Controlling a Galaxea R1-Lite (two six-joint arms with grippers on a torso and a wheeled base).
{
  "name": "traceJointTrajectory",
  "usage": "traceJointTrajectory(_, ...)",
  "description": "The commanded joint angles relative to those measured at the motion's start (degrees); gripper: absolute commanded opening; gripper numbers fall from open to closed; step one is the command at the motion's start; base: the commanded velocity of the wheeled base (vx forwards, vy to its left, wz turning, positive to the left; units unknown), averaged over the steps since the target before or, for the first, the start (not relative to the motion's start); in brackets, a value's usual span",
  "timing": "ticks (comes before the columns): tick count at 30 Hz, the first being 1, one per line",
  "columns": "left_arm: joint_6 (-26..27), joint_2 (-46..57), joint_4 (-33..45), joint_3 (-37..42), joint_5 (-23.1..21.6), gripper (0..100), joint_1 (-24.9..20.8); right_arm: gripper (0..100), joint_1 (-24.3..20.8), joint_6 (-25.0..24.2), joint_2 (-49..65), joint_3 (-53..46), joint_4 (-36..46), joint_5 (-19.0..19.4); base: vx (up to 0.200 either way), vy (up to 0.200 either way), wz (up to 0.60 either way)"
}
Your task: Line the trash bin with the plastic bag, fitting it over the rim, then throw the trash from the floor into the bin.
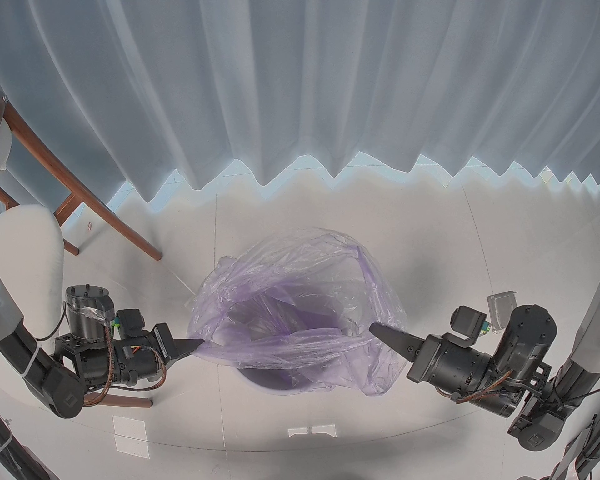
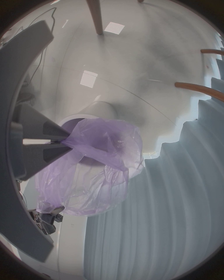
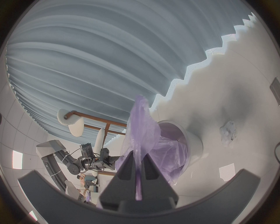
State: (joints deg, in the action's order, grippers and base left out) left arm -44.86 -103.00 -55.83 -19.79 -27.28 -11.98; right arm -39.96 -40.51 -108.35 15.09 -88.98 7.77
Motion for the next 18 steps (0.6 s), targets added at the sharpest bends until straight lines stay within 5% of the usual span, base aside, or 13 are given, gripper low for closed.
traceJointTrajectory(1, 2.67, 3.68, -0.07, 1.68, -0.32, 0, 1.0, 0, 0.85, -0.98, 3.14, -1.38, -1.02, -0.03, 0.0, 0.0, 0.0)
traceJointTrajectory(10, 3.55, 14.05, 1.34, 4.05, -0.4, 0, -2.25, 0, 0.67, -5.37, 1.91, -1.21, -1.02, 0.06, 0.0, 0.0, 0.0)
traceJointTrajectory(18, 4.08, 13.79, 9.6, 0.8, -0.32, 0, -1.38, 0, 3.57, -1.15, -2.66, -0.15, -0.93, 0.14, 0.0, 0.0, 0.0)
